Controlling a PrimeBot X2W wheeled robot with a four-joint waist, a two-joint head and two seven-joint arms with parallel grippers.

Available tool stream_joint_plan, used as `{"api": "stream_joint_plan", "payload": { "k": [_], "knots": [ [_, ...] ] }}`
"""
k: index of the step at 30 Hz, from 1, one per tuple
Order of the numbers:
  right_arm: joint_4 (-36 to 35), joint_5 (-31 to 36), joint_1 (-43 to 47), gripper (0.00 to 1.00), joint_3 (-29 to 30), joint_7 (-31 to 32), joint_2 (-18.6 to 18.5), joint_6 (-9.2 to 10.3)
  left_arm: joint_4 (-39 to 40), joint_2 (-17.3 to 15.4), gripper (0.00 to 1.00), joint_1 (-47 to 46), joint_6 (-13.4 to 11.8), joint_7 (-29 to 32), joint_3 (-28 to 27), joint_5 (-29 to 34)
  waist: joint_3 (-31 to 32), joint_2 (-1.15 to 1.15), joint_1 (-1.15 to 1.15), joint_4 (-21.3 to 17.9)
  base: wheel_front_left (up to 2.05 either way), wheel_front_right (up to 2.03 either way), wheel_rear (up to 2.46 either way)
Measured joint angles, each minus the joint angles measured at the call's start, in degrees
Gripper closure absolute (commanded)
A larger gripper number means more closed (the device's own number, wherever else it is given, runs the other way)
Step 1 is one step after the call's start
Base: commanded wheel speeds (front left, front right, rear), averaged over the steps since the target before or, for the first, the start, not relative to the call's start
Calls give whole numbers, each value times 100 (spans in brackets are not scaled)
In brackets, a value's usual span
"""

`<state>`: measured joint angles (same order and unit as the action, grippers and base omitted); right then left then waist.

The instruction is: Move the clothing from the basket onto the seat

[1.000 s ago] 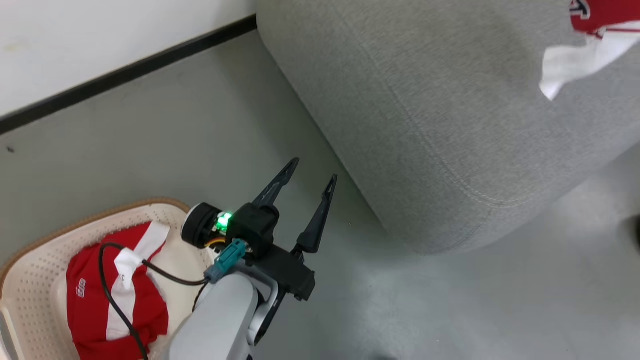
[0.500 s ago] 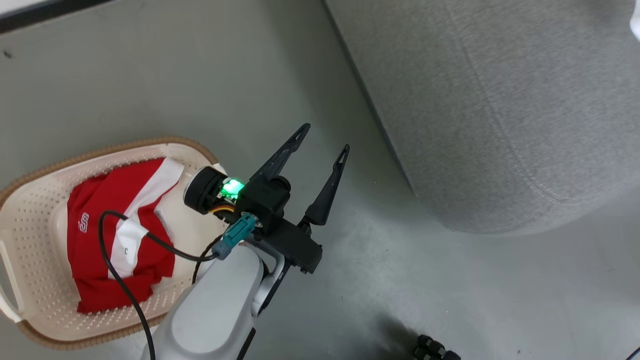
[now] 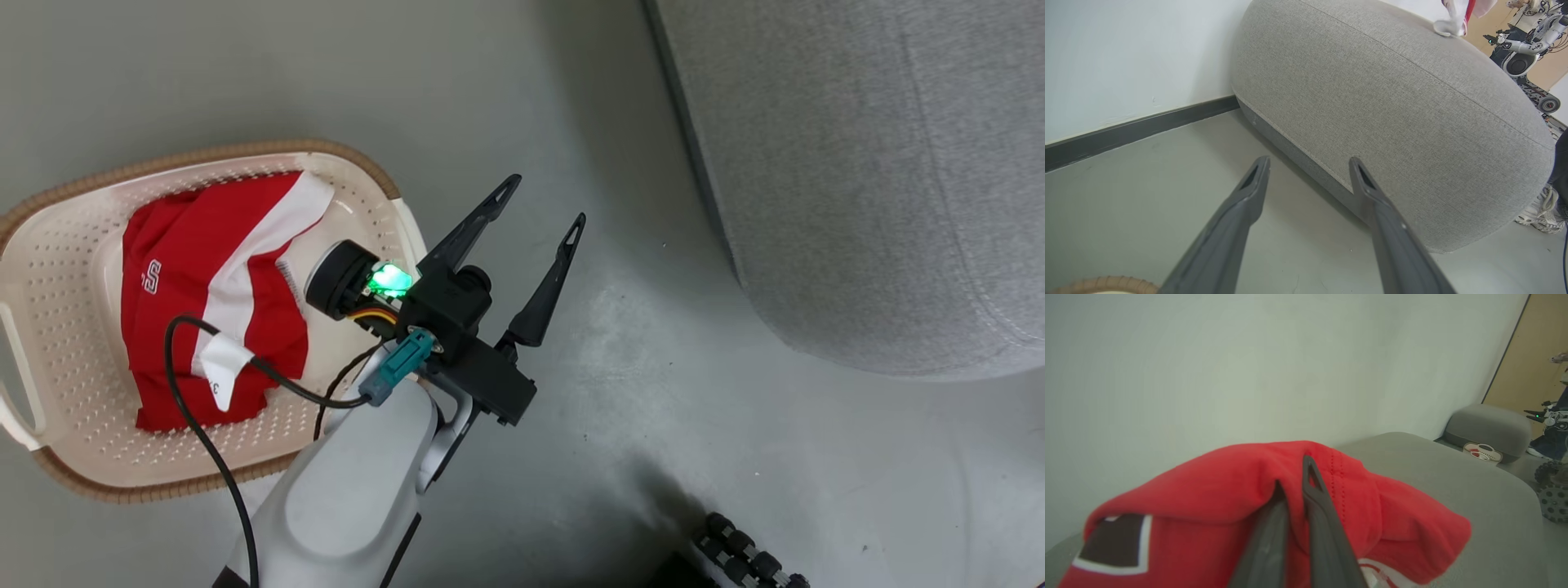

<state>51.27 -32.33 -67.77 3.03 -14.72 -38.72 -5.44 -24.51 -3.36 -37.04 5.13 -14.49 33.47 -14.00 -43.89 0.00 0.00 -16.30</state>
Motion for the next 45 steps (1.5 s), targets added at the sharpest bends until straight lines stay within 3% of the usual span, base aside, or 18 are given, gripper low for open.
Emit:
{"api": "stream_joint_plan", "payload": {
  "k": [3, 11, 12, 13, 14, 27, 45],
  "knots": [
    [160, -2, 19, 100, 93, 0, 57, 99, -20, 2, 0, -28, 0, 0, -4, 1, -115, 0, 0, 84, 0, 0, 0],
    [1067, -174, 20, 100, 152, 0, 160, 32, -121, 4, 0, -83, 1, 0, -20, 1, -236, 0, 0, 219, 0, 0, 0],
    [1106, -177, 20, 71, 133, 0, 188, 31, -149, 4, 0, -113, 1, 0, -19, 1, -227, 0, 1, 226, 0, 0, 0],
    [1115, -176, 19, 11, 96, 0, 213, 7, -165, 4, 0, -136, 1, 0, -19, 1, -211, 1, 0, 231, 0, 0, 0],
    [1116, -170, 19, 0, 63, 0, 233, -19, -174, 5, 0, -144, 1, 0, -19, 1, -194, 0, 0, 237, 0, 0, 0],
    [892, 307, 381, 0, -368, 0, 520, -121, -335, 22, 0, -136, 42, 0, -93, -162, 285, 0, -1, 301, 0, 0, 0],
    [164, 605, 1525, 0, -851, 1, 1134, -166, -439, 49, 0, 303, -138, 0, -194, -855, 1575, -2, -1, 536, 0, 0, 0]
  ]
}}
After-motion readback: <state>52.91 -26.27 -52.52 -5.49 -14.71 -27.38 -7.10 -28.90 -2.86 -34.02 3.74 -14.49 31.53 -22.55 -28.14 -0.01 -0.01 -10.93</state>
